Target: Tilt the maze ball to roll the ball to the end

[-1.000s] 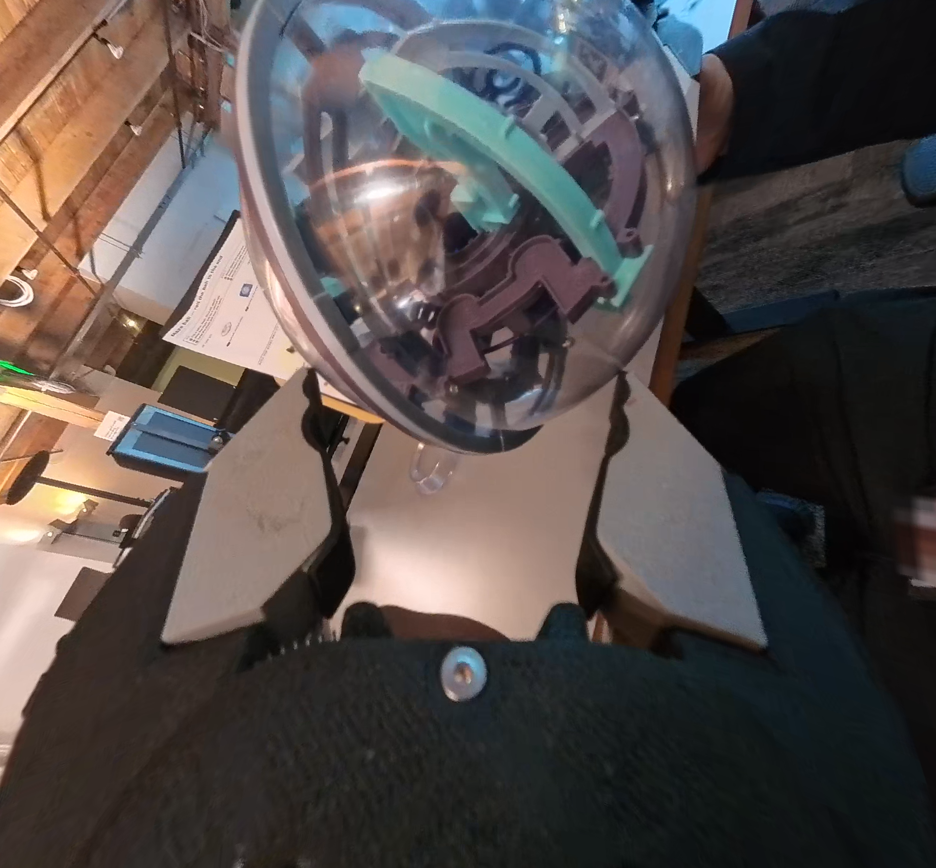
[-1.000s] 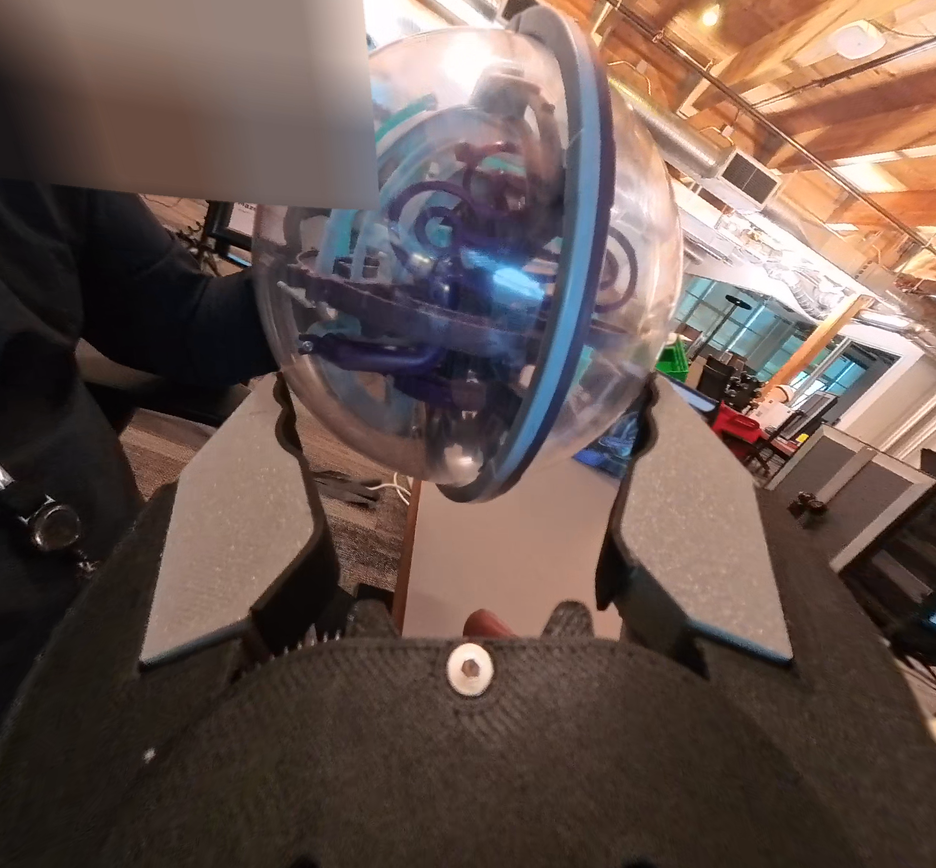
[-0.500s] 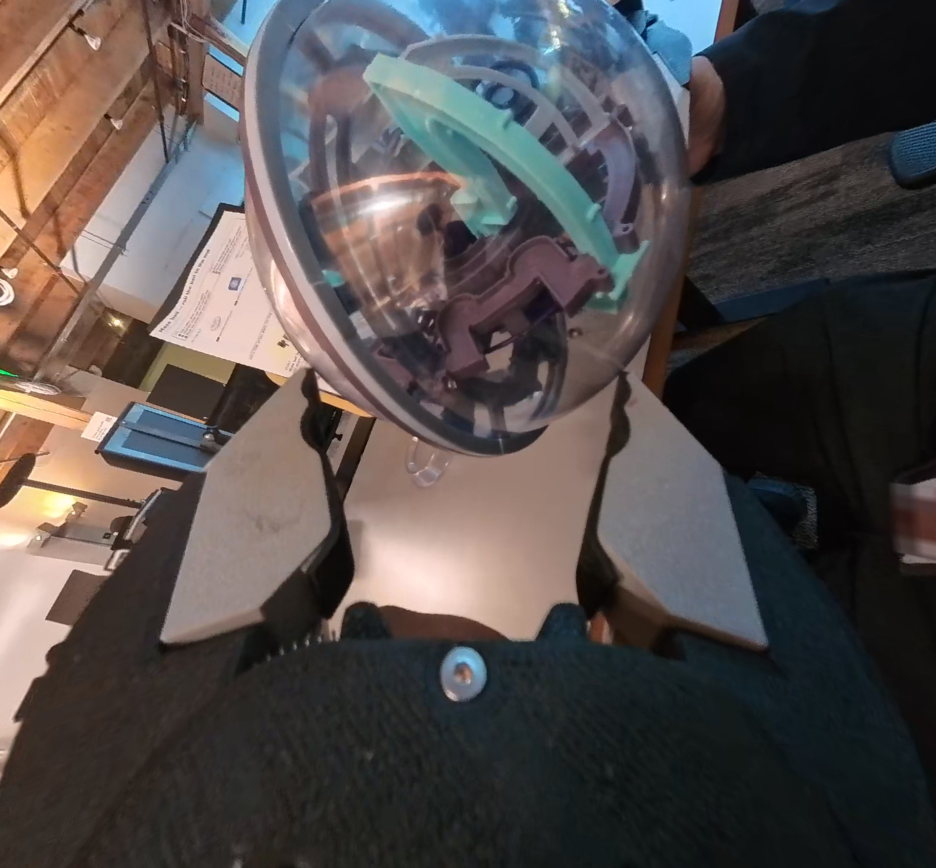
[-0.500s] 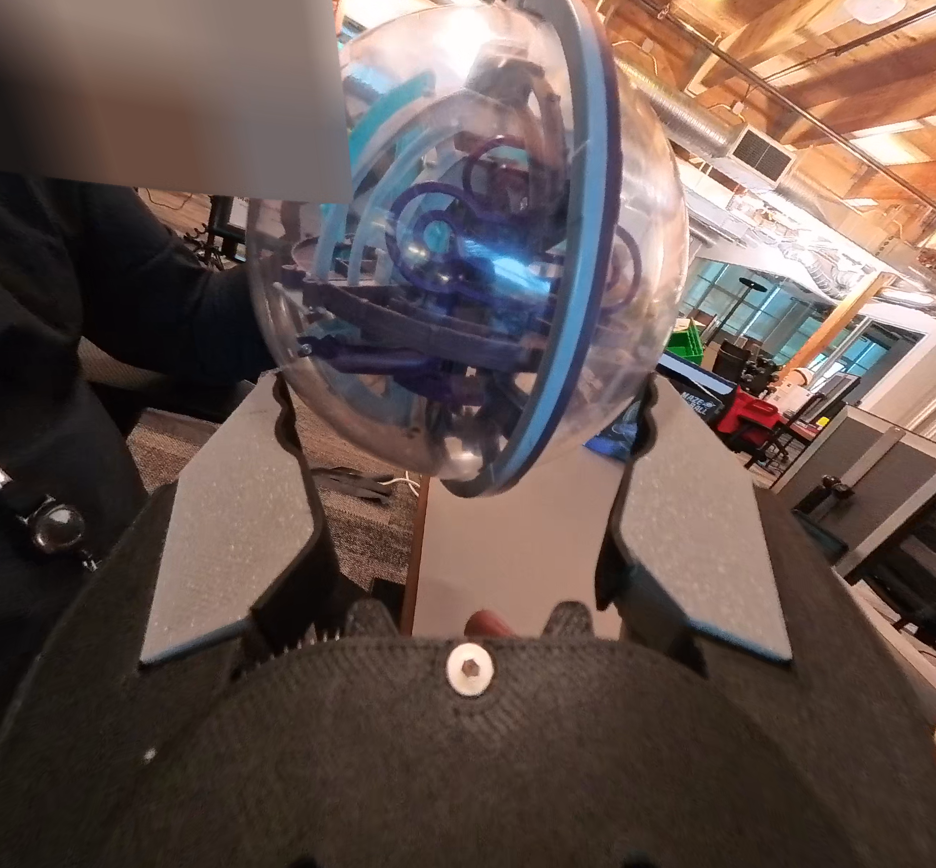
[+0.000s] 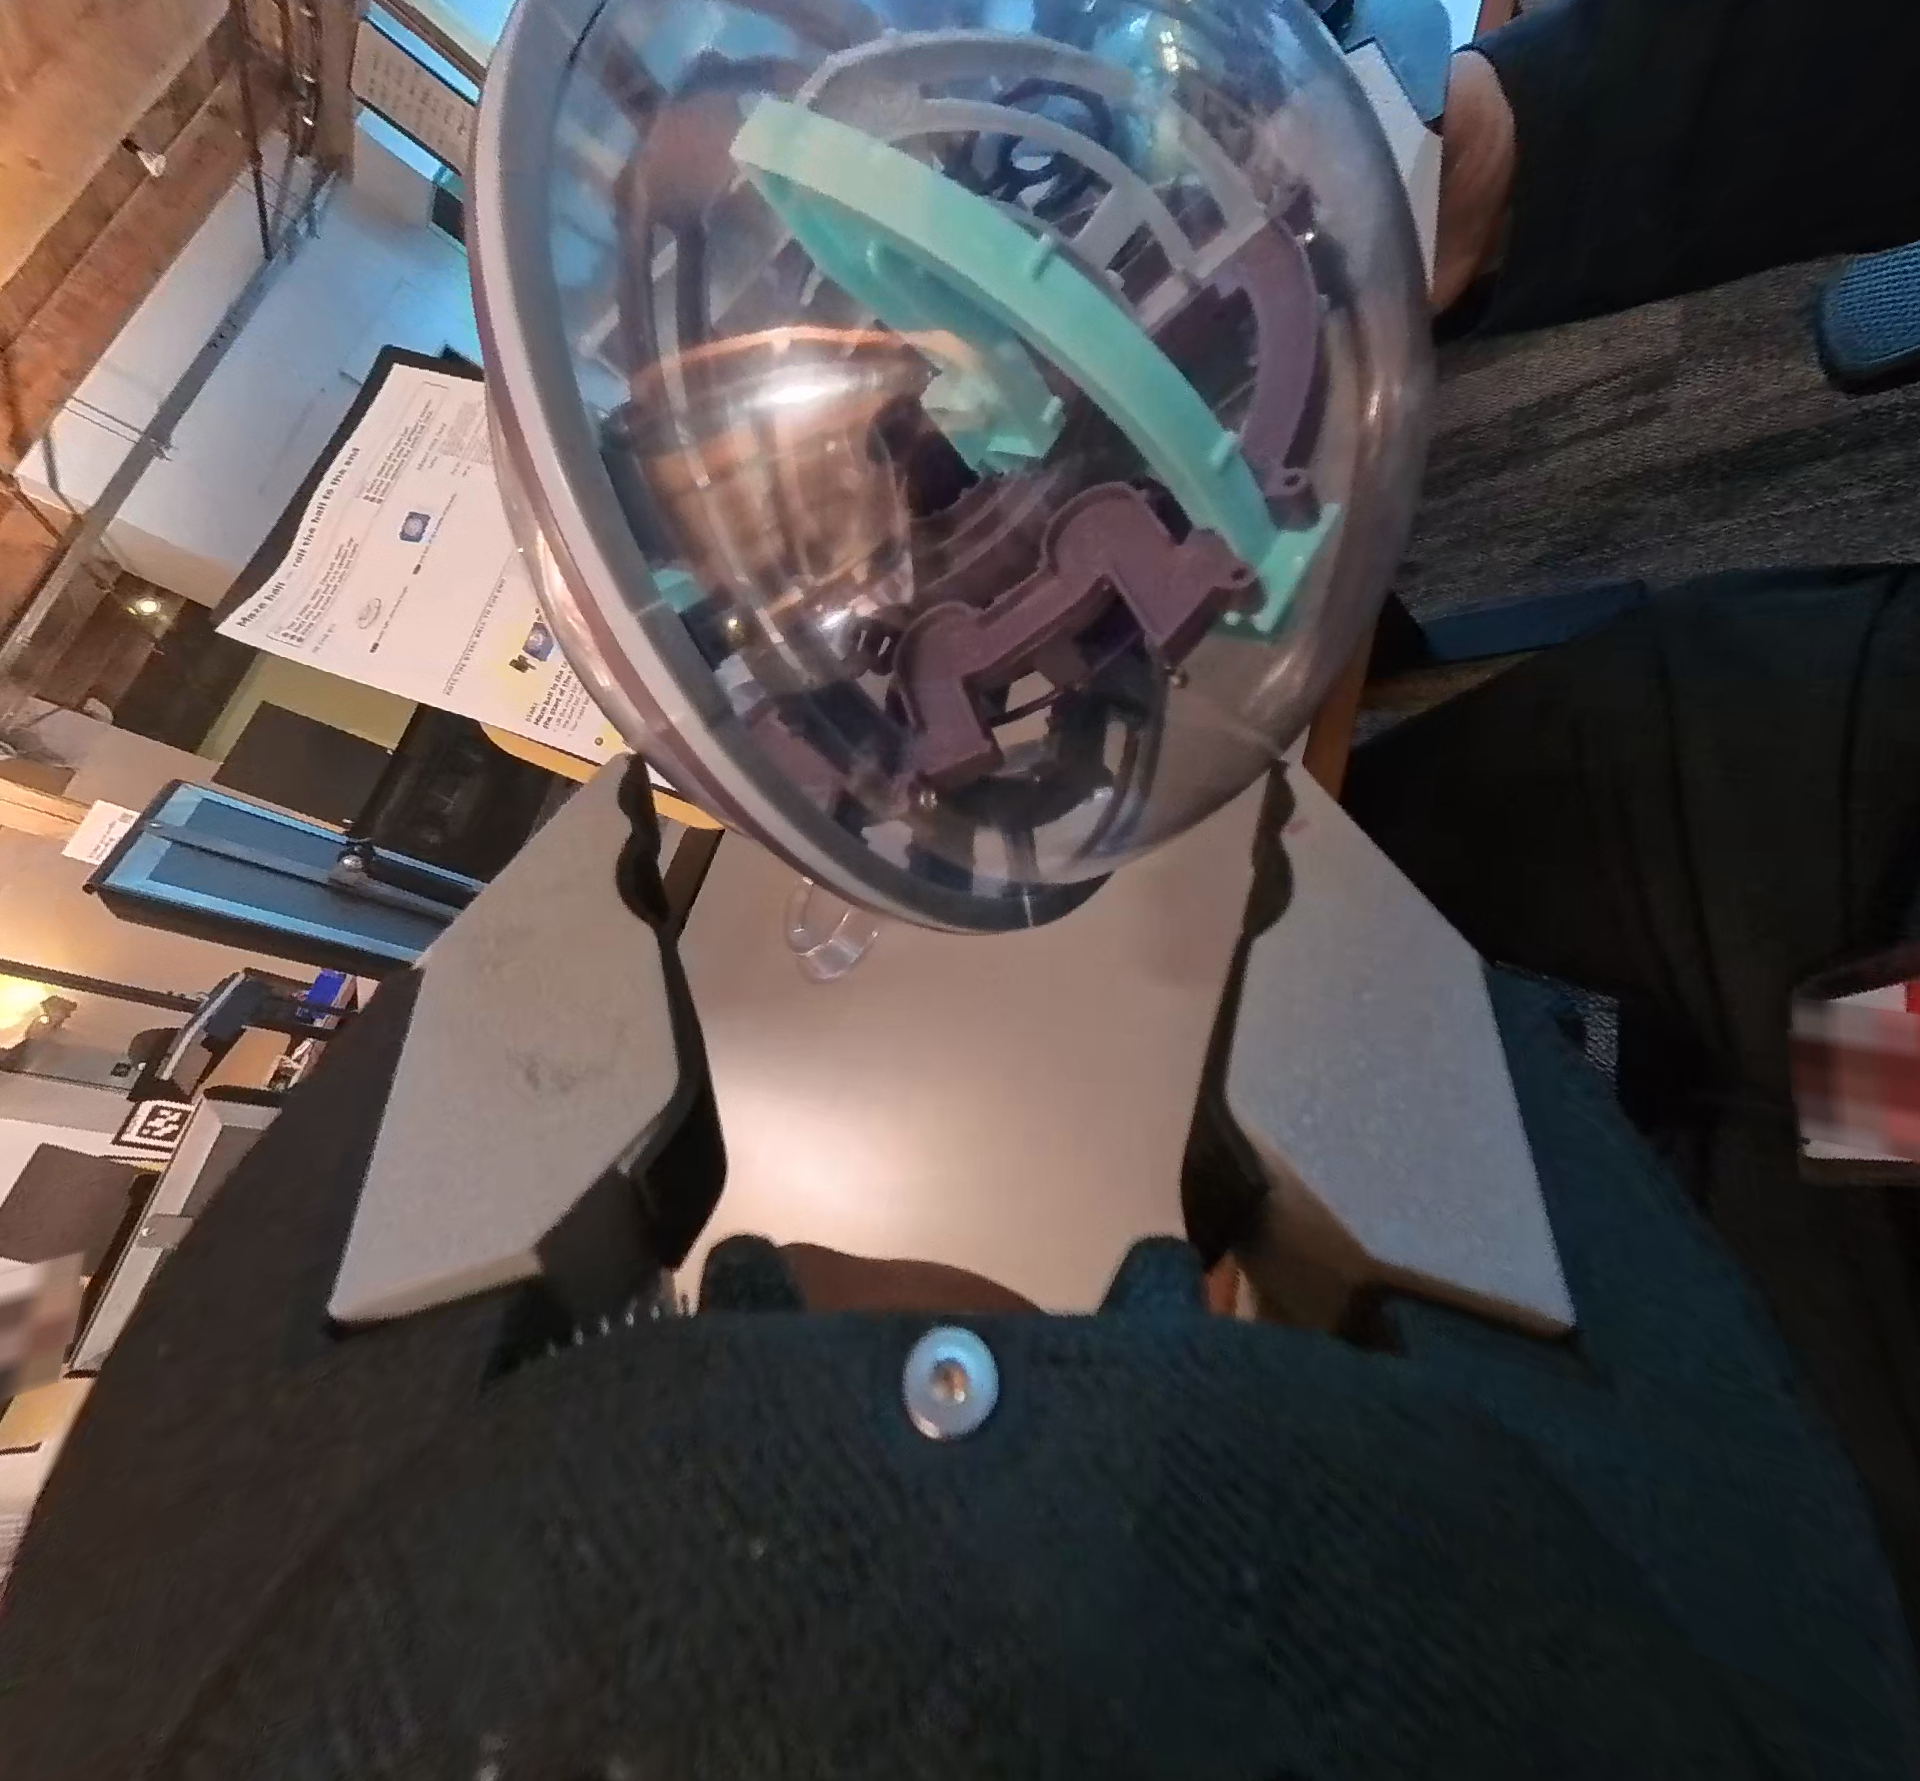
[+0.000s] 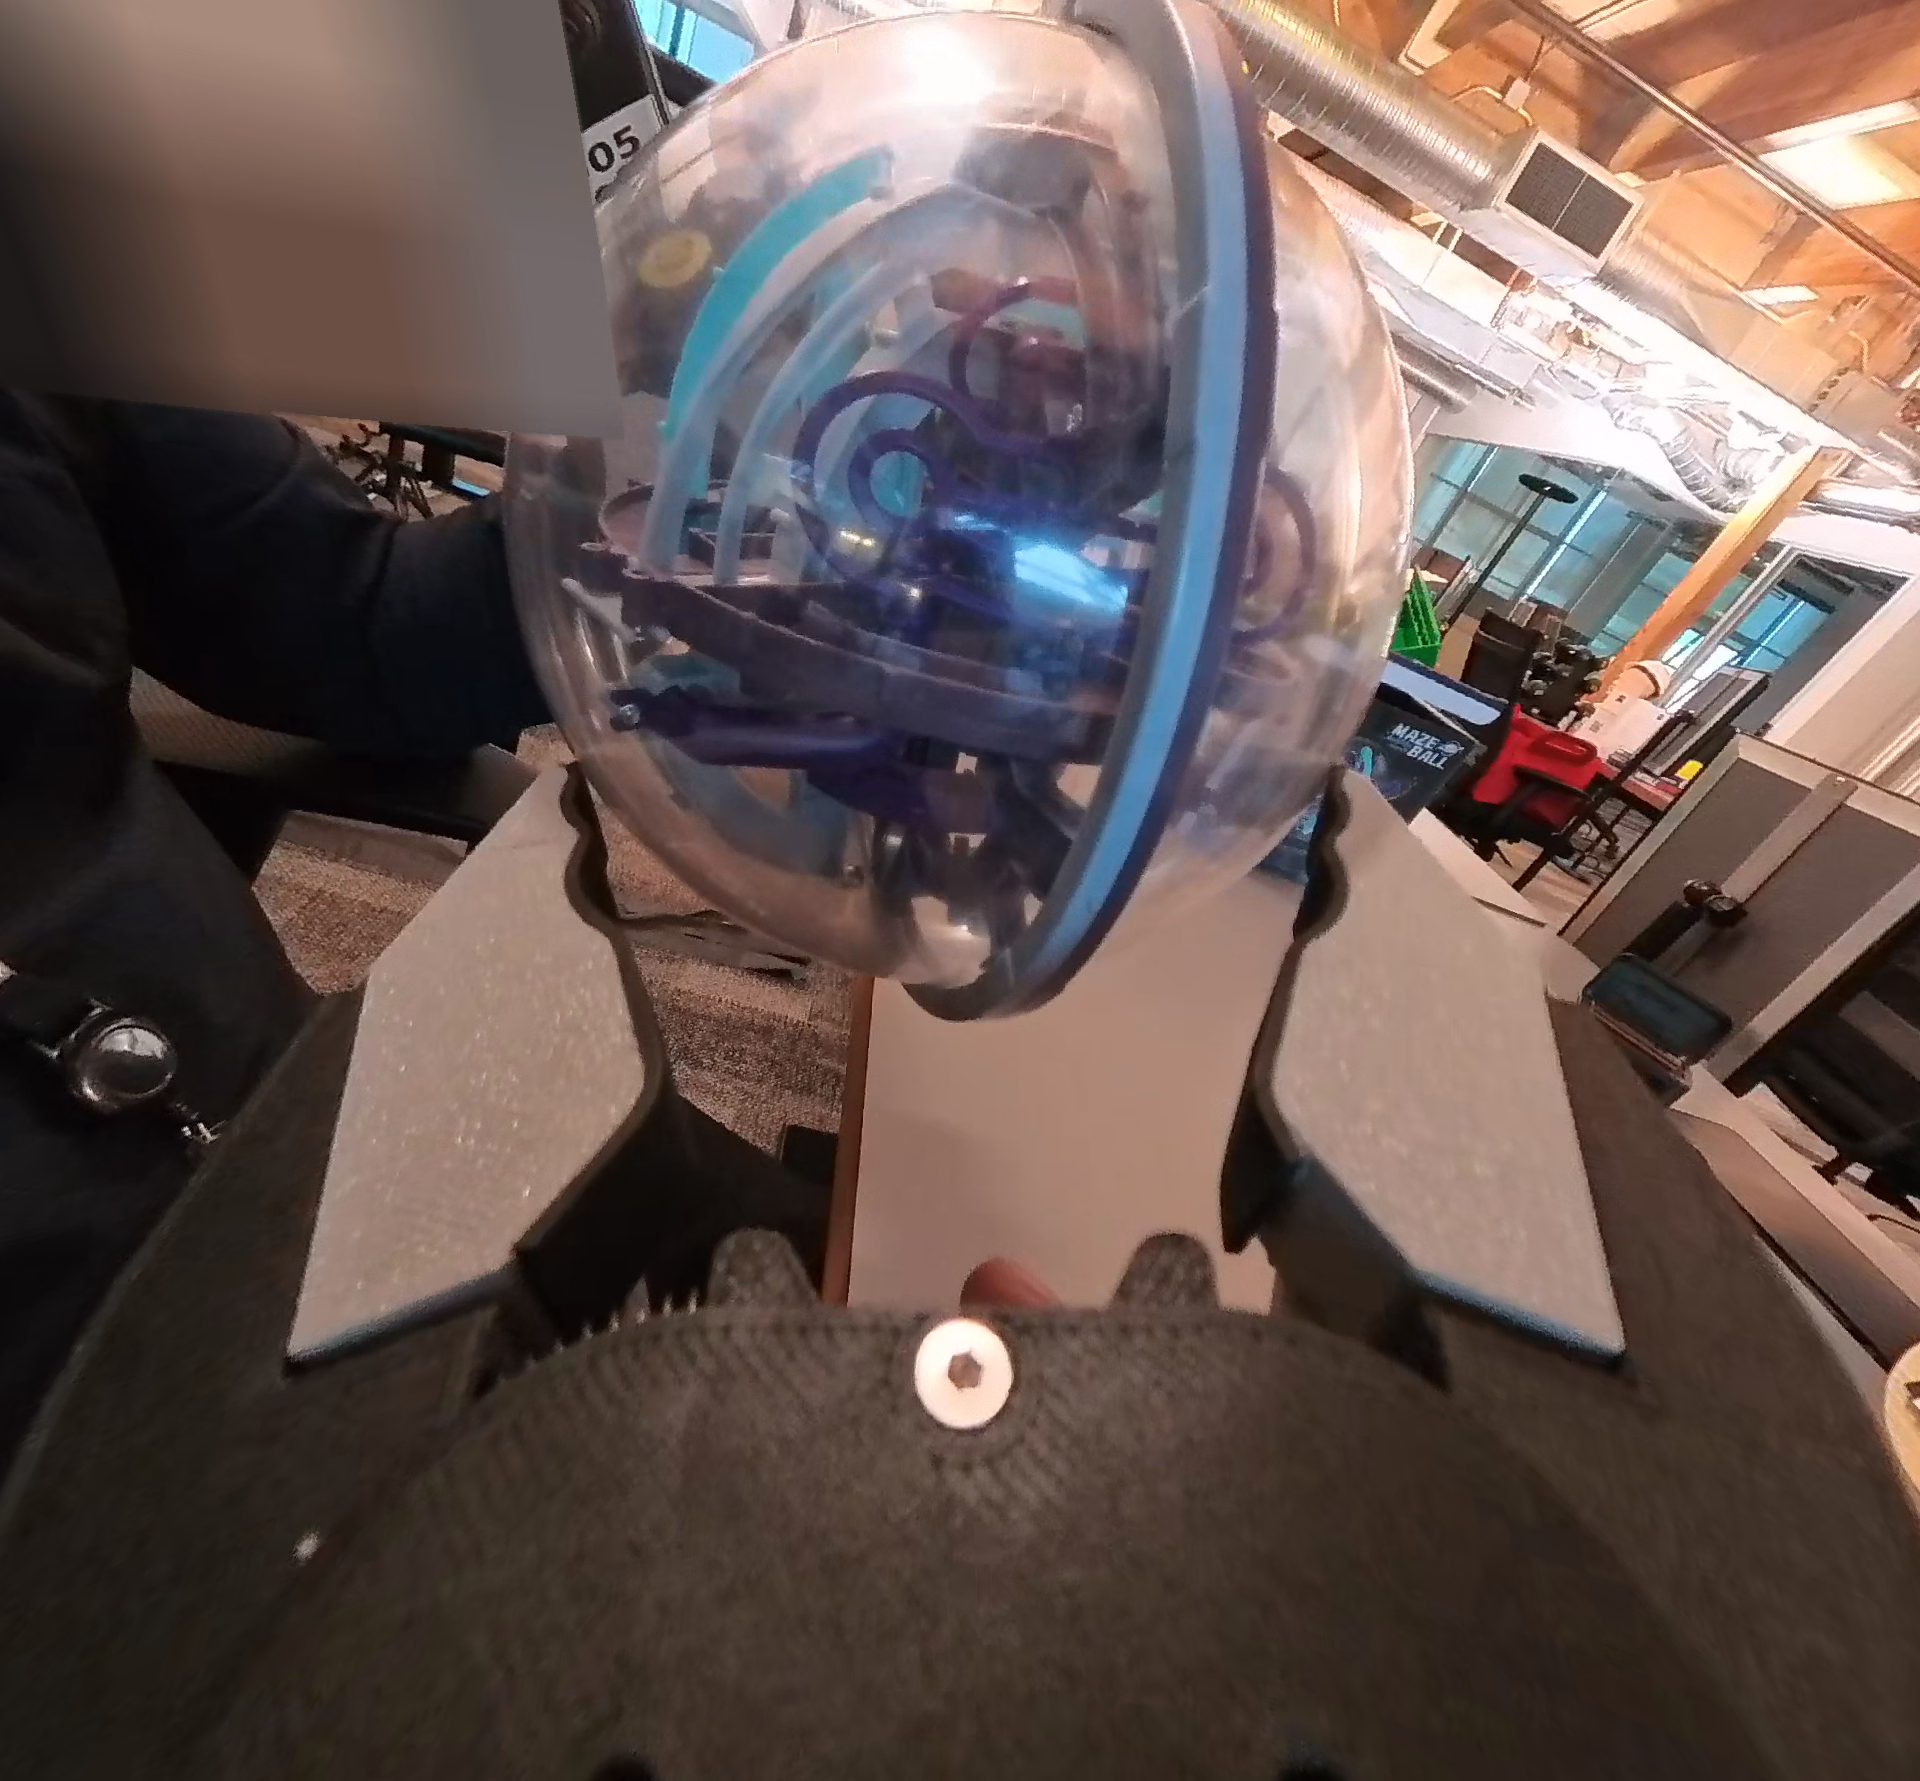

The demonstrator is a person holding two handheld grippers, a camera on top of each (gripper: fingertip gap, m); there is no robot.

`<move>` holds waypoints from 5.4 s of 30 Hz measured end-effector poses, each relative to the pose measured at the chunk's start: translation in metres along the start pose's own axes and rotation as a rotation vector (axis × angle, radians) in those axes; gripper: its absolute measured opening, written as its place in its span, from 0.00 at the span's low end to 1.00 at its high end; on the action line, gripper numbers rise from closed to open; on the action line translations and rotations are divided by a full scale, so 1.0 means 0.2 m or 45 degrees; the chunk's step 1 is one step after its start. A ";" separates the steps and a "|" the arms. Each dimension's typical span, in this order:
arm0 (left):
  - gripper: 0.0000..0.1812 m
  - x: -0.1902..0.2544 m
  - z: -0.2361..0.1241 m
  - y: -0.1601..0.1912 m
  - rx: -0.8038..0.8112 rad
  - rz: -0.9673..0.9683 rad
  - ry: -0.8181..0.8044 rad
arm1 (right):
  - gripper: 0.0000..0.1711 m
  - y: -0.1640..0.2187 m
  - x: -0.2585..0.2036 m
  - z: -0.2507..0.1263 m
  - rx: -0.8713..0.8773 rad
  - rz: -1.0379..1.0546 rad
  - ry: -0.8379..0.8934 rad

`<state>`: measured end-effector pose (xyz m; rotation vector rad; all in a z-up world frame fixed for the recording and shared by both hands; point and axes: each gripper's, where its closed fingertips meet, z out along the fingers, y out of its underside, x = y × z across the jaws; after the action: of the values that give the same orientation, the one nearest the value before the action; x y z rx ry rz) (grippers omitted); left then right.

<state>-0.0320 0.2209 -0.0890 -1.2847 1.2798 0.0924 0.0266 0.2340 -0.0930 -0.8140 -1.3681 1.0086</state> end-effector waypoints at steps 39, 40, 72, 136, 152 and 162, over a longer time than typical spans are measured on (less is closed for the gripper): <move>0.62 0.00 0.02 0.02 -0.015 -0.019 0.013 | 0.76 0.01 0.01 -0.01 -0.027 0.005 0.012; 0.62 0.00 0.02 0.02 -0.015 -0.024 0.016 | 0.76 0.01 0.01 -0.01 -0.029 0.011 0.012; 0.62 0.02 0.08 0.14 -0.030 -0.192 0.146 | 0.76 0.15 0.04 0.01 -0.148 0.227 0.010; 0.61 -0.01 0.07 0.12 0.122 -0.498 0.298 | 0.76 0.12 0.05 0.02 -0.209 0.581 0.011; 0.61 -0.03 0.08 0.13 0.172 -0.610 0.337 | 0.76 0.13 0.08 0.02 -0.191 0.709 0.021; 0.61 -0.03 0.10 0.15 0.173 -0.639 0.346 | 0.76 0.13 0.10 0.03 -0.188 0.732 0.051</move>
<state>-0.0418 0.2500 -0.1075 -1.4964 1.1287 -0.5316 0.0170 0.2618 -0.1097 -1.3791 -1.2058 1.3275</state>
